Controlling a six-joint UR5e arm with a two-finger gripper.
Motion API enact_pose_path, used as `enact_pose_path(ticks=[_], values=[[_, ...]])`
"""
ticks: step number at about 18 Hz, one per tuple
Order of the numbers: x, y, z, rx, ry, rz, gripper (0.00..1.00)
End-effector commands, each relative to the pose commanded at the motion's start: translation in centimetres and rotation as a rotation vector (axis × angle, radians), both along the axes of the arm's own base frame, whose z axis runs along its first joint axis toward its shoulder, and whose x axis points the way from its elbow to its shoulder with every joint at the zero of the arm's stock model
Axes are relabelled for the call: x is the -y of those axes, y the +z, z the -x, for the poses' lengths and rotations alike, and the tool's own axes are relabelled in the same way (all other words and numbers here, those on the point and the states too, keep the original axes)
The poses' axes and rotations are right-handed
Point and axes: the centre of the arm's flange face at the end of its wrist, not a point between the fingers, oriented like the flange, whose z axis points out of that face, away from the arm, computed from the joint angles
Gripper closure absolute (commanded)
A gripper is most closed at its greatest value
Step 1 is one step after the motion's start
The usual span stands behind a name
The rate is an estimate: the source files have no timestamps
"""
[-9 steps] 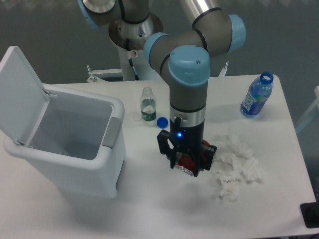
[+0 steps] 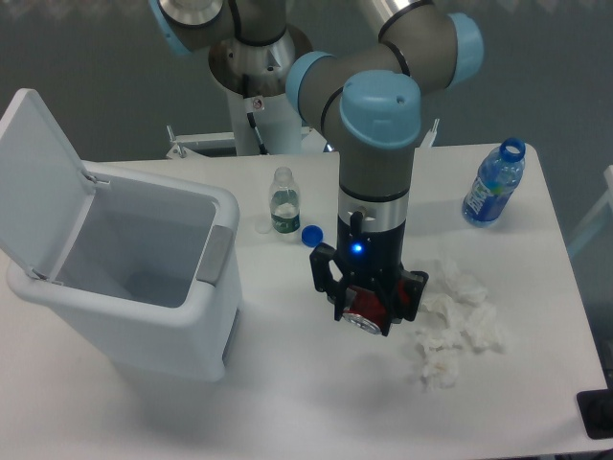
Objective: Place the cans in the trash can
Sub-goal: 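Close the gripper on the red can and lift it off the table, then carry the held red can over the open white trash bin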
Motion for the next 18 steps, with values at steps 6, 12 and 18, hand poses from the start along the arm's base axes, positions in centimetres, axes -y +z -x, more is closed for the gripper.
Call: enact_pose_path(ticks=[6,12,18], values=[[0.6,2.1,-0.3,0.002,0.065,-0.035,0.44],[2.1,6.9,-1.7,0.011,0.219,-0.119,0.44],[2.1,11.6,-4.4,0.16,0.37,-0.306,0.42]])
